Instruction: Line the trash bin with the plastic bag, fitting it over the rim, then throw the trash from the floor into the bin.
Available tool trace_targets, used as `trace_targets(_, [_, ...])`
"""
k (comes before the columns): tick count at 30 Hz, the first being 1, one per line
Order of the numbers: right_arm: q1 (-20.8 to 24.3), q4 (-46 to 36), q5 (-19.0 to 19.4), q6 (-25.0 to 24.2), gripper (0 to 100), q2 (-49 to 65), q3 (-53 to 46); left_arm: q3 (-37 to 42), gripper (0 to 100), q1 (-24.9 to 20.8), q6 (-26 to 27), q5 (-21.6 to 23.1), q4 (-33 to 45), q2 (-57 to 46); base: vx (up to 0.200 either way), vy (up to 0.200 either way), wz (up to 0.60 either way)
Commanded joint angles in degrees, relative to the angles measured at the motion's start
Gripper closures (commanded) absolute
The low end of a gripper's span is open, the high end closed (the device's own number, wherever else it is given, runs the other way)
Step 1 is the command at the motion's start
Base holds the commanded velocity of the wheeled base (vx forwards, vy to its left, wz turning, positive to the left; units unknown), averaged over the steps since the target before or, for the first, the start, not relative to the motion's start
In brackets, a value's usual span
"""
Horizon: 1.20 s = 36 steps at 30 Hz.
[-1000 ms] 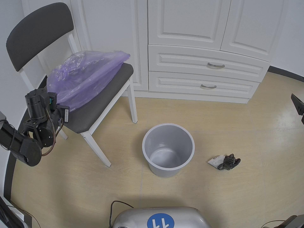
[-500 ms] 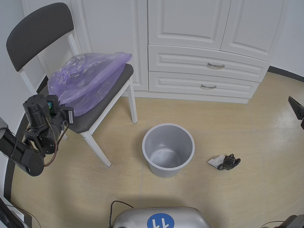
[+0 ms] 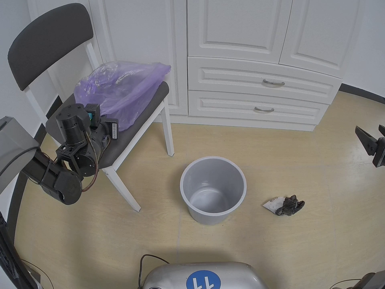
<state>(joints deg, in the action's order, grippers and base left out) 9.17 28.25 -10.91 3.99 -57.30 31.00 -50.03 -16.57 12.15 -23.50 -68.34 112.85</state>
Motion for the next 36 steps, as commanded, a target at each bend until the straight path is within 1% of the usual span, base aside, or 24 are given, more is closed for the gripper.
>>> trace_targets(1, [5.3,4.5,0.2,0.1,0,-3.3,-1.2,3.0,100,0.0,-0.1,0.4,0.0,-2.0,0.000,0.000,0.00])
trace_targets(4, [5.9,8.8,0.2,0.3,0,-5.1,-2.6,3.3,100,-0.1,-0.1,1.0,0.1,-3.5,0.000,0.000,0.00])
trace_targets(5, [5.9,8.8,0.2,0.3,0,-5.1,-2.6,3.3,100,-0.1,-0.1,1.0,0.1,-3.5,0.000,0.000,0.00])
trace_targets(6, [5.9,11.0,0.1,0.2,0,-7.0,-2.7,3.4,100,-0.3,-0.1,1.2,-0.2,-3.7,0.000,0.000,0.00])
trace_targets(11, [5.9,11.3,-1.0,0.0,0,-11.3,-2.2,4.3,100,-0.6,-0.2,1.2,-0.4,-4.1,0.000,0.000,0.00])
trace_targets(12, [5.9,11.6,-1.5,0.0,0,-13.6,-2.3,5.6,100,-1.1,-0.4,1.2,-0.5,-4.4,0.000,0.000,0.00])
trace_targets(16, [5.9,11.7,-3.6,0.3,0,-15.4,-2.5,8.4,100,-1.4,0.2,1.1,-3.4,-5.4,0.000,0.000,0.00])
trace_targets(18, [6.1,11.7,-4.0,0.3,0,-15.5,-2.3,8.7,100,-1.2,0.1,1.1,-4.2,-5.9,0.000,0.000,0.00])
trace_targets(21, [10.3,11.7,-4.6,0.3,0,-14.4,-1.3,11.2,100,-0.6,-0.1,1.1,-4.5,-9.3,0.000,0.000,0.00])
trace_targets(23, [11.8,11.7,-6.5,0.3,0,-13.0,-0.8,13.4,100,-0.6,0.2,1.1,-4.5,-11.7,0.000,0.000,0.00])
trace_targets(25, [12.5,11.6,-8.5,0.5,0,-11.3,-0.7,14.3,100,-1.4,0.2,1.1,-4.5,-13.4,0.000,0.000,0.00])
trace_targets(29, [16.1,10.9,-9.3,2.1,0,-8.5,-0.9,16.6,100,-5.2,0.3,0.8,-4.5,-15.9,0.000,0.000,0.00])
trace_targets(32, [18.4,10.9,-10.8,4.0,0,-7.8,-1.3,18.2,100,-6.8,0.2,0.8,-4.5,-17.0,0.000,0.000,0.00])
trace_targets(34, [18.7,11.0,-12.6,4.3,0,-7.9,-1.3,19.2,100,-7.0,0.2,0.7,-4.5,-17.7,0.000,0.000,0.00])
trace_targets(36, [18.7,11.3,-13.3,4.3,0,-7.7,-1.2,19.9,100,-7.3,0.2,0.7,-4.5,-18.5,0.000,0.000,0.00])
